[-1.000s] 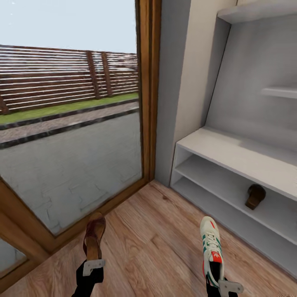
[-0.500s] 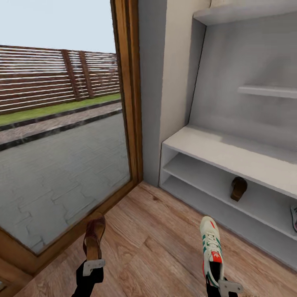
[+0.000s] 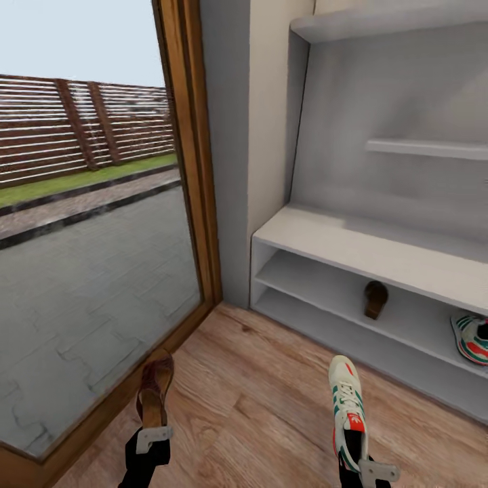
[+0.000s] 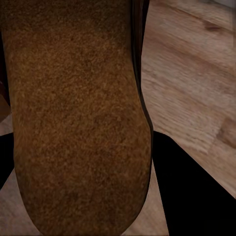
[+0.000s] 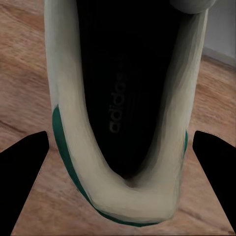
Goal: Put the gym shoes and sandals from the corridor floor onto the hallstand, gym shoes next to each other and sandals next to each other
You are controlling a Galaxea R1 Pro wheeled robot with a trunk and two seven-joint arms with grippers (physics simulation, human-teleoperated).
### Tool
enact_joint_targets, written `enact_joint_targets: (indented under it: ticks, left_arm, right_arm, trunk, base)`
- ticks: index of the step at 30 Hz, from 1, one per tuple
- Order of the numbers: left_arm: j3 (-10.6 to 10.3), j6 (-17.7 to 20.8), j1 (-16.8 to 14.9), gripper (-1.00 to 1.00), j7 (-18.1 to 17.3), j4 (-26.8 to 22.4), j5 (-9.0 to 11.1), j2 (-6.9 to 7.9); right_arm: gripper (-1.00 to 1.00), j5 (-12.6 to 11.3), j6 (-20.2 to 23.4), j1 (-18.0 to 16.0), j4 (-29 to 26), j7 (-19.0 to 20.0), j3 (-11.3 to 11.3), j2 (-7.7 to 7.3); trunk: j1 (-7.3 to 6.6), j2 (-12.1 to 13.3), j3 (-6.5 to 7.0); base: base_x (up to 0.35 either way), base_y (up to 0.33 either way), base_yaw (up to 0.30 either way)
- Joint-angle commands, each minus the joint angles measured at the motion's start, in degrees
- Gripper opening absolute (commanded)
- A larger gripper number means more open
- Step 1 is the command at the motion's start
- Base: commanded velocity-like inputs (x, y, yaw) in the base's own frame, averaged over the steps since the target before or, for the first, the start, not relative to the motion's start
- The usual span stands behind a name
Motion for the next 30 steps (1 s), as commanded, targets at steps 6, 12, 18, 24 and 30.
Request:
enact_joint_targets:
  ticks: [6,12,18,24,30]
  left_arm:
    - [0.25,-0.19,-0.02,-1.00,-0.06,0.04,-0.51,-0.07]
    - [0.26,-0.19,-0.02,-1.00,-0.06,0.04,-0.54,-0.07]
    - [0.27,-0.19,-0.02,-1.00,-0.06,0.02,-0.51,-0.07]
    - [0.26,-0.19,-0.02,-1.00,0.02,-0.03,-0.59,-0.07]
    - [0.21,-0.19,-0.02,-1.00,0.03,-0.04,-0.59,-0.07]
  right_arm:
    - [-1.00,-0.57,-0.21,-0.04,0.02,-0.26,0.49,-0.06]
    - [-1.00,-0.57,-0.20,-0.04,0.02,-0.26,0.49,-0.06]
    - [-1.00,-0.57,-0.21,-0.04,0.02,-0.26,0.49,-0.06]
    - [-1.00,-0.57,-0.22,-0.04,0.02,-0.26,0.49,-0.06]
    - [-1.00,-0.57,-0.20,-0.04,0.02,-0.26,0.49,-0.06]
  trunk:
    - [0.00,-0.02,-0.04]
    - [0.00,-0.02,-0.04]
    - [0.00,-0.02,-0.04]
    - [0.00,-0.02,-0.04]
    - [0.00,-0.02,-0.04]
  base:
    - [0.121,0.307,-0.264]
    - [0.085,0.306,-0.264]
    - [0.007,0.294,-0.264]
    - [0.000,0.078,-0.264]
    - [0.000,0.002,-0.264]
